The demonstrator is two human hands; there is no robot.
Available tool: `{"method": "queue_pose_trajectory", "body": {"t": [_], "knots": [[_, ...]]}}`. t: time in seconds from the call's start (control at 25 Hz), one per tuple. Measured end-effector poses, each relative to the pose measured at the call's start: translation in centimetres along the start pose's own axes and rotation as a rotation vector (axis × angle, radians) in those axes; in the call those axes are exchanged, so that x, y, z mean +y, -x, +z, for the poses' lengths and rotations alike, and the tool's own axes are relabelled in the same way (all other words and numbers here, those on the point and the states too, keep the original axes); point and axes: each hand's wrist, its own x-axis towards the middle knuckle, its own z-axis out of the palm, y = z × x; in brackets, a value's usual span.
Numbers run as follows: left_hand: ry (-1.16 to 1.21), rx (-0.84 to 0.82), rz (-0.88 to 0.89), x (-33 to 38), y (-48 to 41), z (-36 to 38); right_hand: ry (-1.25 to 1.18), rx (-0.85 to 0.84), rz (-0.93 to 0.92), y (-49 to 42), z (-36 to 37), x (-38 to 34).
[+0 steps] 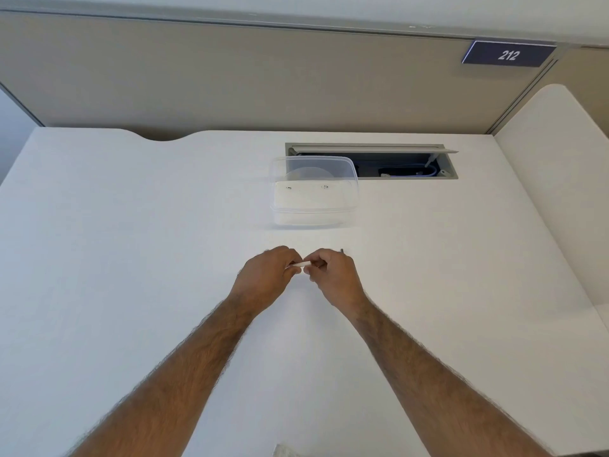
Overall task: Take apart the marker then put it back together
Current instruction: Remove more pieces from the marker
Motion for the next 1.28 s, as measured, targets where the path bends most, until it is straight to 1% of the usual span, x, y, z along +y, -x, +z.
{"method": "queue_pose_trajectory", "body": {"t": [0.04, 0.12, 0.16, 0.2, 0.24, 0.28, 0.32, 0.4, 0.44, 0.48, 0.52, 0.56, 0.64, 0.76, 0.88, 1.12, 1.28], "knots": [[0.015, 0.024, 0.009, -0.1, 0.1, 0.0, -0.043, 0.011, 0.016, -0.2, 0.0, -0.1], [0.076, 0.145, 0.003, -0.4, 0.5, 0.0, -0.108, 0.028, 0.049, -0.4, 0.0, -0.5], [0.157, 0.237, -0.050, -0.5, 0.8, 0.0, -0.134, 0.038, 0.068, -0.5, -0.1, -0.7], [0.290, 0.324, -0.146, -0.4, 1.2, 0.1, -0.164, 0.051, 0.089, -0.5, -0.1, -0.9], [0.454, 0.375, -0.265, -0.3, 1.6, 0.4, -0.195, 0.063, 0.104, -0.6, -0.2, -1.0], [0.607, 0.384, -0.383, -0.2, 2.0, 0.7, -0.220, 0.070, 0.111, -0.7, -0.2, -1.2], [0.727, 0.357, -0.490, -0.3, 2.5, 1.0, -0.241, 0.068, 0.114, -0.7, -0.1, -1.3], [1.006, 0.252, -0.650, -0.7, 2.8, 1.9, -0.286, 0.041, 0.127, -0.8, 0.0, -1.4], [1.193, 0.218, -0.702, -1.0, 2.8, 2.2, -0.306, 0.020, 0.141, -0.8, 0.2, -1.4], [1.382, 0.223, -0.730, -1.3, 2.7, 2.3, -0.317, -0.003, 0.157, -0.8, 0.3, -1.3], [1.539, 0.258, -0.733, -1.6, 2.4, 2.4, -0.307, -0.019, 0.173, -0.9, 0.6, -1.0], [1.637, 0.299, -0.721, -2.0, 2.1, 2.4, -0.282, -0.032, 0.184, -1.0, 0.9, -0.7], [1.667, 0.334, -0.678, -2.4, 1.5, 2.2, -0.177, -0.044, 0.169, -1.3, 1.4, -0.3], [1.561, 0.354, -0.641, -2.9, 0.7, 1.8, 0.130, -0.071, 0.048, -2.1, 1.7, -0.1], [1.465, 0.370, -0.630, -3.3, -0.3, 1.5, 0.303, -0.097, -0.026, -3.3, 2.2, 0.1], [1.335, 0.380, -0.673, -4.0, -1.4, 1.4, 0.446, -0.153, -0.066, -4.6, 3.5, 0.5], [1.168, 0.370, -0.622, -3.8, -1.4, 1.0, 0.419, -0.173, -0.071, -4.7, 4.1, 0.8]]}}
